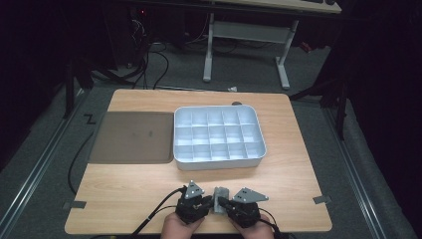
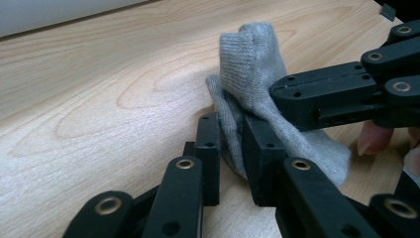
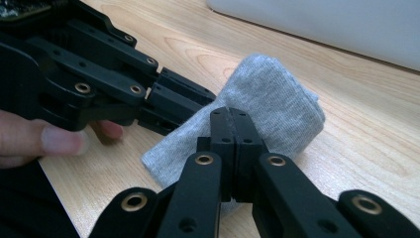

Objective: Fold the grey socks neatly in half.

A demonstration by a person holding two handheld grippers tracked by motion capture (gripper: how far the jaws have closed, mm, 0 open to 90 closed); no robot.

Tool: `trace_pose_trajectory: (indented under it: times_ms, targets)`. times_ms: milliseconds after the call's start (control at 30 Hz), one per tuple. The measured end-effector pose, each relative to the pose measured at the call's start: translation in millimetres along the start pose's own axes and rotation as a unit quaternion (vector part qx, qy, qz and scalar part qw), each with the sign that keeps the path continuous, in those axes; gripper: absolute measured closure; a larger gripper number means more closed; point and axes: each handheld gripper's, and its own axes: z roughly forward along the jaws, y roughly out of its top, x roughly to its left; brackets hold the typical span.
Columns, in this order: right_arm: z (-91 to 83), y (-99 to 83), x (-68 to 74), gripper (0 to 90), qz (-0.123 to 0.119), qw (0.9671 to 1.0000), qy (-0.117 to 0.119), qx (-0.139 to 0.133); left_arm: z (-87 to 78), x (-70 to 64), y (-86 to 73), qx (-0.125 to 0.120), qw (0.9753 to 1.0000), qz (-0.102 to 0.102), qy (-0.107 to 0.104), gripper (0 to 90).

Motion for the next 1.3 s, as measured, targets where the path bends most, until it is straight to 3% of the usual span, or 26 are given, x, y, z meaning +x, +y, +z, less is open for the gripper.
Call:
trace_pose_trajectory:
  times_ms: [133, 233, 400, 700, 1067, 1300]
  targets:
    - [1.1, -0.5, 1.5, 90.0, -0.005, 1.0000, -0.002, 0.000, -8.3, -1.3, -4.5, -0.020, 0.9997, 0.008, 0.009, 77.1]
    - [1.5, -0.7, 1.2, 90.0, -0.003, 1.0000, 0.001, -0.001, -17.3, -6.0, -5.3, -0.053, 0.9981, 0.024, 0.020, 79.6]
    - [1.8, -1.1, 0.4, 90.0, -0.002, 1.0000, 0.004, -0.002, -18.3, -13.6, -1.7, -0.079, 0.9960, 0.037, 0.020, 84.5]
    - [1.6, -2.7, -3.1, 90.0, 0.010, 0.9998, 0.015, -0.007, -8.5, -18.0, -3.0, -0.071, 0.9962, 0.047, 0.019, 90.0]
    - [0.3, -2.2, -5.8, 90.0, 0.025, 0.9993, 0.023, -0.011, -2.9, -21.1, -6.0, -0.056, 0.9953, 0.068, 0.038, 90.0]
    - [-9.7, 1.3, -10.1, 83.6, 0.036, 0.9989, 0.010, -0.029, -2.1, -22.0, -6.3, -0.053, 0.9952, 0.072, 0.039, 90.0]
